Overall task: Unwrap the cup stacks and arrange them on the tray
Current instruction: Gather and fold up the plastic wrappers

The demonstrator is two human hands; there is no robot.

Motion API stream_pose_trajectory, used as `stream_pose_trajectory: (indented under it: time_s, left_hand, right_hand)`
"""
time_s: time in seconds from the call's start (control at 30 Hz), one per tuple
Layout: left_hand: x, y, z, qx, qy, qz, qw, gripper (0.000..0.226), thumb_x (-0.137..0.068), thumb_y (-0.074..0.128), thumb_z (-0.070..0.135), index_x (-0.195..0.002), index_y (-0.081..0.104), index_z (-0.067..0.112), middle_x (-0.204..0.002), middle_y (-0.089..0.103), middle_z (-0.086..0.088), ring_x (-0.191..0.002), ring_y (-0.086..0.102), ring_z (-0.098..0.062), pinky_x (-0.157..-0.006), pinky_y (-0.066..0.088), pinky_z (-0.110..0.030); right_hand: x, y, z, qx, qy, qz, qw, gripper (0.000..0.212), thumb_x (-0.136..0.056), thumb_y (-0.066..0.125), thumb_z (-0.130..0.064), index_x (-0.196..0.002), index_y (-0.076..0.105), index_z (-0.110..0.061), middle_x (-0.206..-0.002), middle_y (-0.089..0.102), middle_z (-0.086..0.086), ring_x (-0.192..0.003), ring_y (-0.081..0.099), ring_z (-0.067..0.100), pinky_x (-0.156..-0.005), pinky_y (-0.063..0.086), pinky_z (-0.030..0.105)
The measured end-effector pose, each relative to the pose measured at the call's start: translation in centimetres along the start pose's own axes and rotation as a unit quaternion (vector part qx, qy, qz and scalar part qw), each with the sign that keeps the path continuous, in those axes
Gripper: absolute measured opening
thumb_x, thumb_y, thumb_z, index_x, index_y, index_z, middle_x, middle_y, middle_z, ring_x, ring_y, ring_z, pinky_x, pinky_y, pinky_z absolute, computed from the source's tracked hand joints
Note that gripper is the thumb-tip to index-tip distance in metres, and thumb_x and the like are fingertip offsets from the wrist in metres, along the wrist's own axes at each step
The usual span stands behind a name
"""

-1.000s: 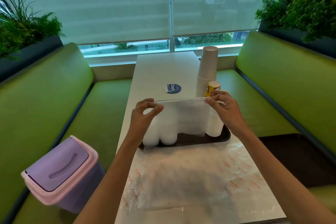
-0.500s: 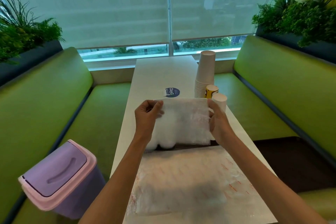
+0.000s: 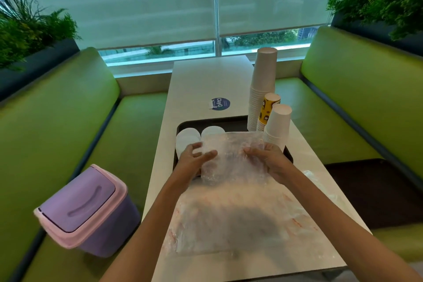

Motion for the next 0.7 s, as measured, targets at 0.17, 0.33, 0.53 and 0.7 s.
stream_pose_trajectory:
  time_s: [0.17,0.33,0.53,0.7]
  left_hand:
    - [0.1,0.2,-0.5,0.005,0.027,0.002,1.000,0.003,-0.086,0.067,0.011,-0.085,0.064,0.011,-0.073,0.066,-0.002,-0.062,0.060,-0.012,-0.047,0.044,-0.018]
    - [0.2,0.0,-1.7,0.003,0.008,-0.002,1.000,0.002,-0.088,0.065,0.013,-0.090,0.064,0.012,-0.080,0.068,-0.003,-0.069,0.064,-0.015,-0.062,0.052,-0.027]
    - [0.8,0.7,-1.3,0.029,0.025,-0.053,0.998,0.013,-0.093,0.055,0.004,-0.094,0.061,0.015,-0.078,0.065,-0.005,-0.062,0.063,-0.010,-0.056,0.053,-0.025]
    - [1.1,0.6,-1.2,0.095,0.022,-0.041,0.994,0.046,-0.093,0.041,-0.009,-0.070,0.067,0.021,-0.084,0.062,-0.002,-0.072,0.056,-0.014,-0.054,0.050,-0.019]
  right_hand:
    - [0.5,0.3,1.2,-0.017,0.049,-0.041,0.998,0.009,-0.088,0.063,-0.008,-0.095,0.068,-0.009,-0.085,0.075,0.004,-0.082,0.071,0.017,-0.066,0.058,0.027]
    - [1.4,0.2,2.9,-0.023,0.107,-0.094,0.990,0.012,-0.091,0.057,-0.003,-0.096,0.067,-0.006,-0.085,0.075,0.005,-0.077,0.072,0.016,-0.063,0.059,0.028]
    - [1.1,-0.6,2.4,0.000,0.093,-0.094,0.991,0.018,-0.090,0.057,0.000,-0.090,0.071,-0.011,-0.078,0.074,0.002,-0.071,0.070,0.013,-0.062,0.059,0.025]
    - [1.7,-1.1,0.3,0.006,0.048,-0.112,0.992,0.046,-0.094,0.044,0.007,-0.077,0.078,-0.019,-0.087,0.071,-0.001,-0.071,0.068,0.010,-0.056,0.055,0.021]
Point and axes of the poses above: each hand's wrist, its own x-axis away from the middle knuckle, its own y-axis out of the palm, z = x × y, the point moved 9 cm from there along -x, towards the middle knuckle
